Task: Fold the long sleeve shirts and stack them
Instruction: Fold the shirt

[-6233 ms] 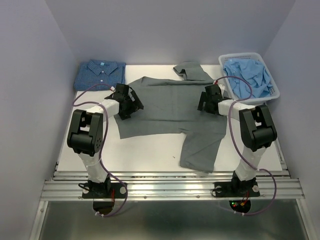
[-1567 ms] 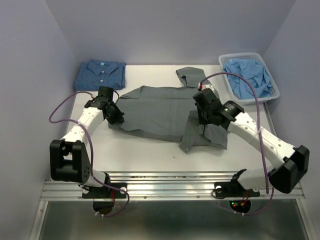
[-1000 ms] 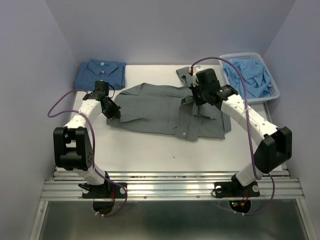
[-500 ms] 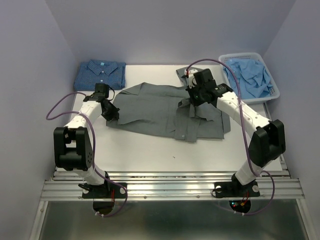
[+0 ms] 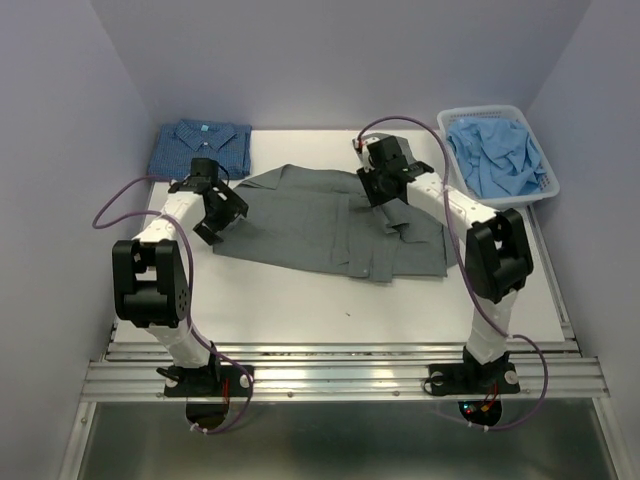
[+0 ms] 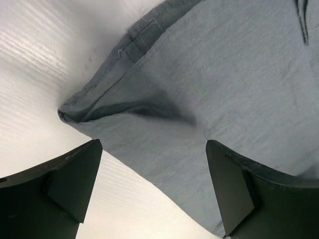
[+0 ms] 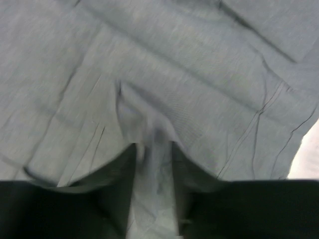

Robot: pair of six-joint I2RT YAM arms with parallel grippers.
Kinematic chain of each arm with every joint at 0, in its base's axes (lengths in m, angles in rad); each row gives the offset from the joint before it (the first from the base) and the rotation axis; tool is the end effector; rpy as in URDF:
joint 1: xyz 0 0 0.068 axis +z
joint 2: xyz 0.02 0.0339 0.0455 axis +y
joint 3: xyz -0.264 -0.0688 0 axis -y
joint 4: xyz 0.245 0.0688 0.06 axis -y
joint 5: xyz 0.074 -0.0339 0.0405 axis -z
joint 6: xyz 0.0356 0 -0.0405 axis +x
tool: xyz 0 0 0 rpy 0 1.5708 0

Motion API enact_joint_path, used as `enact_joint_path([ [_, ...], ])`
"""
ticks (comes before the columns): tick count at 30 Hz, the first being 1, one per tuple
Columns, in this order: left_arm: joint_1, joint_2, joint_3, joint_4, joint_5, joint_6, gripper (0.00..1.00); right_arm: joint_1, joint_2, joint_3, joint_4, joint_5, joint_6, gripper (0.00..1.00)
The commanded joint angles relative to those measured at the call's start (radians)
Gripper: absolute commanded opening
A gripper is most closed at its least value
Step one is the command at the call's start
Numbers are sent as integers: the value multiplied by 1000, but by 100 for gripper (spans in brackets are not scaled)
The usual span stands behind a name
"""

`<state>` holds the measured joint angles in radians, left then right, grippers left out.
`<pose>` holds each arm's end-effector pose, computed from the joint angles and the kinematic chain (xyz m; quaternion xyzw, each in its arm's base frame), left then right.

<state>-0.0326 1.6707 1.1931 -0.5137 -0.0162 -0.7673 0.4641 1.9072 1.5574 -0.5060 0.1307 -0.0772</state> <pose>0.3513 -0.0109 0.2252 -0.3463 0.8935 -0.1041 0.2662 0.3862 0.1881 0.2526 -0.2279 0.9069 0.0071 0.3544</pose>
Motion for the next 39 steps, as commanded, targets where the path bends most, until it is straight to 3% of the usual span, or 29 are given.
enact_joint_path([
  [1, 5, -5, 65, -12, -24, 25, 99, -7, 71, 131, 67, 136, 4, 45],
  [2, 5, -8, 72, -16, -28, 28, 99, -7, 99, 170, 66, 174, 16, 62],
  [3, 5, -12, 74, -17, -30, 31, 99, -7, 108, 170, 67, 185, 22, 67],
  [5, 5, -31, 77, -16, -36, 40, 99, -7, 110, 196, 66, 219, 51, 100],
  [9, -4, -75, 74, -5, -22, 62, 99, -16, 41, 153, 67, 241, 143, 100],
  [14, -50, -161, 25, 70, 74, 117, 99, -39, -144, -26, 67, 261, 287, 100],
  [21, -282, -184, -58, 236, 313, 227, 99, -131, -417, -380, 69, 224, 565, 100],
  [22, -340, -171, -67, 256, 391, 236, 99, -140, -445, -414, 70, 218, 579, 100],
  [29, -567, -26, -60, 343, 508, 258, 99, -159, -611, -614, 78, 176, 634, 100],
  [33, -624, 63, -32, 391, 599, 266, 99, -170, -639, -657, 84, 164, 633, 100],
  [39, -642, 167, -1, 403, 610, 280, 99, -179, -625, -692, 110, 132, 617, 100],
])
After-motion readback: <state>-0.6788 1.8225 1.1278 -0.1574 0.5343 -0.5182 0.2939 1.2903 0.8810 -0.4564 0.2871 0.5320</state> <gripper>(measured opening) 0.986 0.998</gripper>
